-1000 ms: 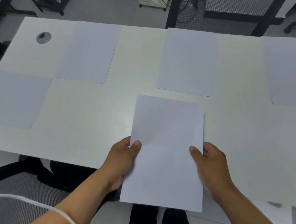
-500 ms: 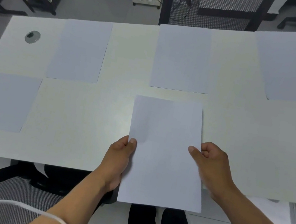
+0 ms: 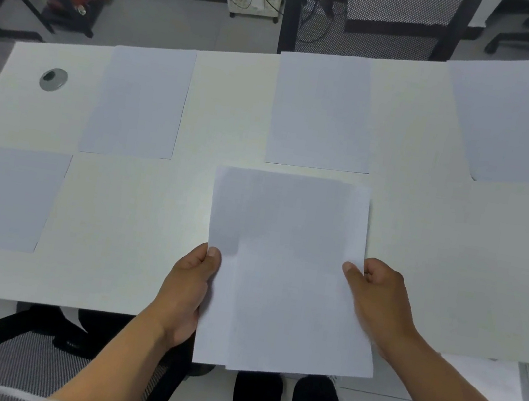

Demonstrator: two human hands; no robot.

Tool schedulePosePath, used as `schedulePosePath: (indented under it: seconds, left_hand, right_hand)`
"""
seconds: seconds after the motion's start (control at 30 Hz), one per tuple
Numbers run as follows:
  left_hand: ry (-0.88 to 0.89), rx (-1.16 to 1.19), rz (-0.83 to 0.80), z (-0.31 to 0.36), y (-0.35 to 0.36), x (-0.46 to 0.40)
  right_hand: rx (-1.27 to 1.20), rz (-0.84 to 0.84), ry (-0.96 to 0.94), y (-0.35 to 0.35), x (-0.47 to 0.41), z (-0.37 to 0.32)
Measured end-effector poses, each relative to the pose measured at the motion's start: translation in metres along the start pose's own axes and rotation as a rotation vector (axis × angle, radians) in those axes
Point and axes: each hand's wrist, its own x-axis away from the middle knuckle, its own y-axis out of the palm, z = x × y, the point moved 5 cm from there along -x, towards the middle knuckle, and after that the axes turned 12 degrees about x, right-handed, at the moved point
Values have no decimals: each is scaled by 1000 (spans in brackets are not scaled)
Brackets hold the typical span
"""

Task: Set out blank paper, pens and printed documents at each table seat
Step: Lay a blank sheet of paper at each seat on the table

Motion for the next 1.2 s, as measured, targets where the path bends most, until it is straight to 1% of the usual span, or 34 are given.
schedulePosePath:
  seconds: [0.13, 0.3, 0.5, 0.67, 0.83, 1.0, 1.2]
  left_hand:
    - [41, 13, 31, 20, -9, 4]
    - [24, 51, 5, 42, -8, 7]
    - [-36, 75, -63, 55, -1, 13]
    - [-32, 94, -106, 55, 12, 17]
    - [-39, 96, -102, 45, 13, 16]
    - [-53, 95, -76, 34, 8, 16]
    - [-64, 86, -61, 24, 5, 18]
  right_hand:
    - [269, 148, -67, -10, -3, 2]
    - [448, 240, -69, -24, -8, 6]
    - [551, 247, -55, -34, -10, 10]
    - [566, 221, -53, -30, -9, 6]
    - [568, 160, -47, -20, -6, 1]
    - [642, 238, -29, -26, -2, -11]
    - [728, 224, 9, -25, -4, -12]
